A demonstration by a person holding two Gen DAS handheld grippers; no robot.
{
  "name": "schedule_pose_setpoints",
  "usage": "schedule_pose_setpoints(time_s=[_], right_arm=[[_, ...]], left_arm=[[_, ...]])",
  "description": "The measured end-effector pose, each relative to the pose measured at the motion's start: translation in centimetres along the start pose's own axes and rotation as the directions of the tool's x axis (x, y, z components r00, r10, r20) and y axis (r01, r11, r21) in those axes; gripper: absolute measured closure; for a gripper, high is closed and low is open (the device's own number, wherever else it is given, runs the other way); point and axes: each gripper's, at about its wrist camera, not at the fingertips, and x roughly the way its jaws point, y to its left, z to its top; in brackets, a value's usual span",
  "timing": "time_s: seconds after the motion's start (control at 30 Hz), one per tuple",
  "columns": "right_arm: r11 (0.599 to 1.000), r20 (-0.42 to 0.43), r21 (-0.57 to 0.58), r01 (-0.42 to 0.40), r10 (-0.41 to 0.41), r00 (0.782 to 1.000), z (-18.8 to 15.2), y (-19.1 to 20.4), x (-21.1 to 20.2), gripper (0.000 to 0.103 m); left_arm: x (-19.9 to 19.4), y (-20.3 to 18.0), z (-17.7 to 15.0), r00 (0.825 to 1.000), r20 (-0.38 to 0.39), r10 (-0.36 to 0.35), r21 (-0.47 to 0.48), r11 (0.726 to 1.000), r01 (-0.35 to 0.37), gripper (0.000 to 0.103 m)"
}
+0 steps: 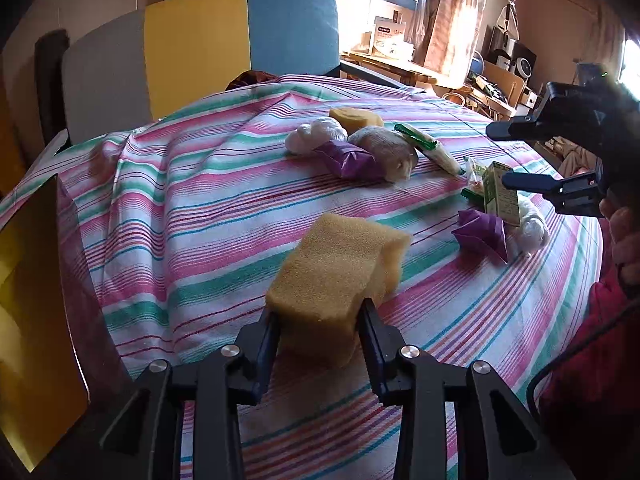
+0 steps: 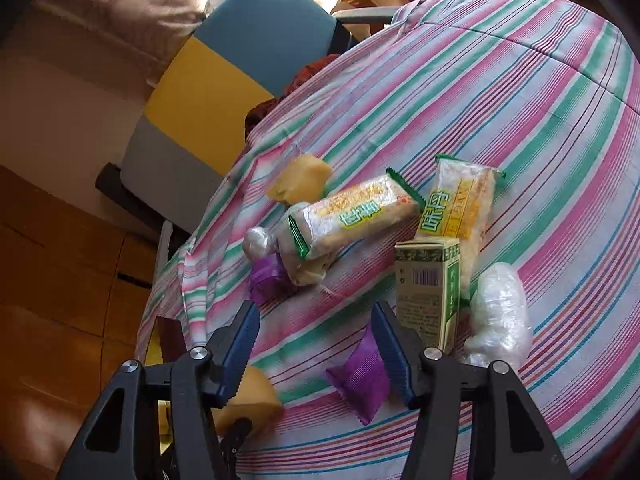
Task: Organize objects
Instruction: 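Move the left gripper to the second yellow sponge and grasp it, then place the sponge in the tin with the left gripper while the right gripper grasps a purple snack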
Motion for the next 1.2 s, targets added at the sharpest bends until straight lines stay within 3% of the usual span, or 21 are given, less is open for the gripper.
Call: schedule_pose_setpoints(time_s=[0.2, 0.33, 0.5, 0.63, 0.77, 1.03, 1.13, 1.2], right_arm=[[0.997, -0.079, -0.037, 0.068, -0.071, 0.994, -0.7, 0.8, 0.5, 0.046], [0.974, -0.148, -0.058, 0.218, -0.224, 0.963, -1.8, 1.4, 0.7, 0.046], [0.961, -0.203, 0.016, 0.277, -0.269, 0.942, -1.7, 0.0, 3.0, 0.046], [0.945, -0.165, -0.021, 0.326, -0.325, 0.931, -1.3, -0.1, 4.8, 0.046], [0.896, -0.117, -0.185, 0.404, -0.428, 0.896, -1.9, 1.2, 5.6, 0.063], [0.858, -0.109, -0.275, 0.433, -0.476, 0.873, -2.2, 1.7, 6.1, 0.063], [0.849, -0.109, -0.290, 0.441, -0.487, 0.867, -2.4, 1.6, 6.2, 0.063], [0.848, -0.107, -0.294, 0.441, -0.488, 0.866, -2.4, 1.5, 6.1, 0.062]], left_arm=[[-0.1, -0.1, 0.0, 1.000, -0.011, 0.006, 0.005, 1.000, -0.006, 0.063], [0.2, -0.1, -0.3, 1.000, -0.032, -0.001, 0.000, 1.000, 0.001, 0.060], [-0.1, 0.2, -1.1, 0.999, -0.044, -0.020, -0.012, 1.000, 0.020, 0.060], [-1.0, 0.5, -1.5, 0.998, -0.044, -0.048, -0.023, 0.999, 0.047, 0.055], [-2.6, 0.4, -1.5, 0.998, -0.011, -0.059, -0.017, 0.998, 0.059, 0.046], [-6.8, -0.1, -1.1, 0.996, 0.082, -0.033, 0.053, 0.998, 0.028, 0.037], [-6.3, 0.3, 0.1, 0.997, 0.073, -0.014, 0.072, 0.997, 0.009, 0.034], [-5.3, 0.4, 1.0, 0.999, 0.044, -0.023, 0.086, 0.996, 0.019, 0.028]])
